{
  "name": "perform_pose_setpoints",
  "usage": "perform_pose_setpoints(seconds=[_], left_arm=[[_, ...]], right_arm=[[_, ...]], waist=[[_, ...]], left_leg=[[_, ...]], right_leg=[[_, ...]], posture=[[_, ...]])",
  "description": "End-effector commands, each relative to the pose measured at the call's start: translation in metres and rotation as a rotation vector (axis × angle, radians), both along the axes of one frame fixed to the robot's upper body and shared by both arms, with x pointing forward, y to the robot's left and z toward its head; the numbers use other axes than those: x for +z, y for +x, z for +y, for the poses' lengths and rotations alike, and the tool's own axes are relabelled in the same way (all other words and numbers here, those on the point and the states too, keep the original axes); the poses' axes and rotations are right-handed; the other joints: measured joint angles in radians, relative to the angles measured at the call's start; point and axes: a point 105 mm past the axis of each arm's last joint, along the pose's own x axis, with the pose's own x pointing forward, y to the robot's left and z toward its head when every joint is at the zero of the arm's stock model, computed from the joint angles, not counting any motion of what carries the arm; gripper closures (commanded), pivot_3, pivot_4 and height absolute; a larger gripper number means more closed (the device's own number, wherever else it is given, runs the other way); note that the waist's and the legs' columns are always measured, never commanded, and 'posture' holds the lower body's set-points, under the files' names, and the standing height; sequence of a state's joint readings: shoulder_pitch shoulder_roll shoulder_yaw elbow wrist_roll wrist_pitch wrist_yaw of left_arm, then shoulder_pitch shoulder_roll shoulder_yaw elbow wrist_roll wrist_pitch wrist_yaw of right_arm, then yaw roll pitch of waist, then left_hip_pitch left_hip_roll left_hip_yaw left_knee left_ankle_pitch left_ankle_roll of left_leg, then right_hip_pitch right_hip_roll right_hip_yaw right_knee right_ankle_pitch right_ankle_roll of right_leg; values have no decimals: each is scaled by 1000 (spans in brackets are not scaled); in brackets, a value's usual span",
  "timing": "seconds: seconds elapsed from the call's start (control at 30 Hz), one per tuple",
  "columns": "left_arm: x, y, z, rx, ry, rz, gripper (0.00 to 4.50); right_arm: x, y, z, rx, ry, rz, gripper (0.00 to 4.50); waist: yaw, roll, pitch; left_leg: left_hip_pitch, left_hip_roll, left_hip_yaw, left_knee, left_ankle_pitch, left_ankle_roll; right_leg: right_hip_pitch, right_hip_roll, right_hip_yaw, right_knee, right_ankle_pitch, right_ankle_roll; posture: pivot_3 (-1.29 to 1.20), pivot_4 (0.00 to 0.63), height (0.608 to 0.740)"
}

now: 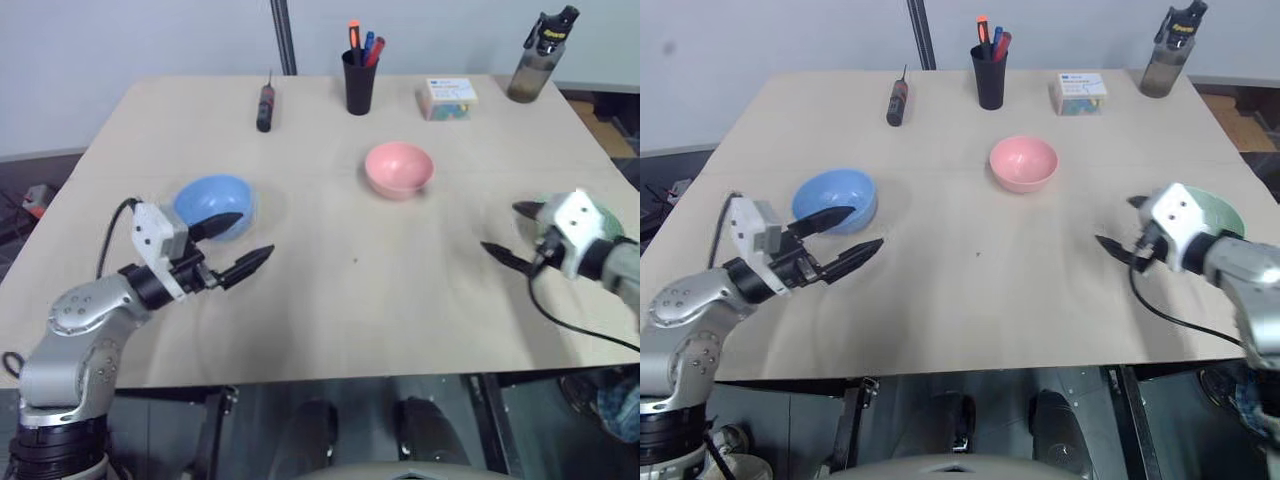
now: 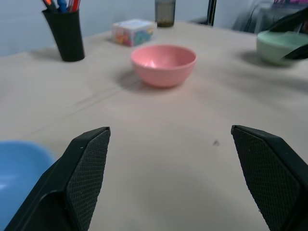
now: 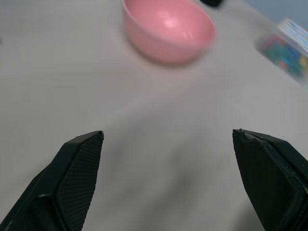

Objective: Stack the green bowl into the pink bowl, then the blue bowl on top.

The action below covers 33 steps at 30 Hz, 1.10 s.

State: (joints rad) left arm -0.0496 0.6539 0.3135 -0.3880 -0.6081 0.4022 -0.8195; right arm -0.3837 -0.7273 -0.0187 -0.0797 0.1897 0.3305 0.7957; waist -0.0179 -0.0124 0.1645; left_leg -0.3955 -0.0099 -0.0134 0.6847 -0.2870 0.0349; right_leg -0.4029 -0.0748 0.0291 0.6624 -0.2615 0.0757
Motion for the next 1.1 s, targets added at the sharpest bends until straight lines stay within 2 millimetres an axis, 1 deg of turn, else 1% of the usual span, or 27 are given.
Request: perform_pose_setpoints(seconds=[0.03,0.1,0.17,0.23,0.37,0.47,0.5,0.53,0.57,0.8,0.83,0.9,0.97,1.0,1.1], left_arm=[[11,-4,-17,-4,-3,-80,228],[10,-6,-21,6,-16,-79,228],[5,-10,-20,28,-7,-69,228],[2,-14,-18,44,-7,-62,228],[0,-22,-16,66,0,-60,228],[0,-25,-16,83,2,-63,228],[-1,-26,-17,88,3,-64,95],[-1,-27,-16,94,0,-65,95],[-1,-28,-17,97,-2,-65,95],[-4,-31,-18,106,-8,-61,95],[-4,-31,-18,106,-9,-61,95],[-5,-29,-18,105,-11,-63,95],[-5,-28,-18,104,-12,-63,95],[-6,-27,-18,104,-11,-62,95],[-9,-23,-12,132,2,-58,95]], right_arm=[[4,32,27,46,-56,-90,0],[6,49,44,65,-64,-126,0],[4,60,64,119,-97,-161,0],[1,71,78,144,-137,-189,0],[1,90,102,158,-139,-196,0],[-4,96,110,172,-183,-194,0],[-5,97,112,175,-189,-186,551],[-7,98,114,179,-187,-173,1009],[-7,99,114,178,-193,-171,1265],[-5,102,115,197,-239,-189,4336],[-4,102,115,200,-245,-196,4445],[-1,101,117,215,-250,-211,4445],[2,93,123,288,-242,-204,4445],[2,86,127,345,-231,-185,4445],[2,48,138,548,-197,-112,4445]], waist=[[0,0,0],[1,0,0],[1,0,0],[2,0,0],[-6,1,0],[-9,1,0],[-10,1,0],[-11,1,0],[-13,1,0],[-25,1,1],[-25,1,1],[-25,1,1],[-25,2,1],[-25,2,1],[-22,2,1]], left_leg=[[0,0,0,0,0,0],[-2,0,0,0,0,-1],[-4,0,0,0,1,-1],[-6,-1,0,-1,1,-1],[-6,-1,1,-2,1,-1],[-6,-1,0,-2,1,-2],[-6,-1,0,-2,1,-2],[-6,-1,0,-2,1,-2],[-6,-1,0,-2,1,-2],[-5,-2,0,-2,1,-2],[-5,-2,0,-2,1,-2],[-5,-2,0,-2,1,-3],[-5,-2,0,-2,1,-3],[-5,-2,0,-2,1,-3],[-5,-1,0,-3,1,-3]], right_leg=[[0,0,0,0,0,0],[-2,0,0,0,0,0],[-4,0,0,0,0,0],[-6,0,0,-1,0,0],[-6,0,0,-1,0,0],[-6,0,0,0,0,0],[-6,0,0,0,0,0],[-6,-1,0,0,0,0],[-6,-1,0,0,0,0],[-6,-1,0,0,0,0],[-6,-1,0,1,0,0],[-6,-1,0,1,0,0],[-6,-1,0,1,0,0],[-6,-1,0,1,0,0],[-6,-1,0,0,0,0]], posture=[[0,150,740],[0,150,740],[0,150,740],[0,150,740],[0,150,740],[0,150,740],[0,150,740],[0,150,740],[0,150,740],[0,150,740],[0,150,740],[0,150,740],[0,150,740],[0,150,740],[0,150,740]])
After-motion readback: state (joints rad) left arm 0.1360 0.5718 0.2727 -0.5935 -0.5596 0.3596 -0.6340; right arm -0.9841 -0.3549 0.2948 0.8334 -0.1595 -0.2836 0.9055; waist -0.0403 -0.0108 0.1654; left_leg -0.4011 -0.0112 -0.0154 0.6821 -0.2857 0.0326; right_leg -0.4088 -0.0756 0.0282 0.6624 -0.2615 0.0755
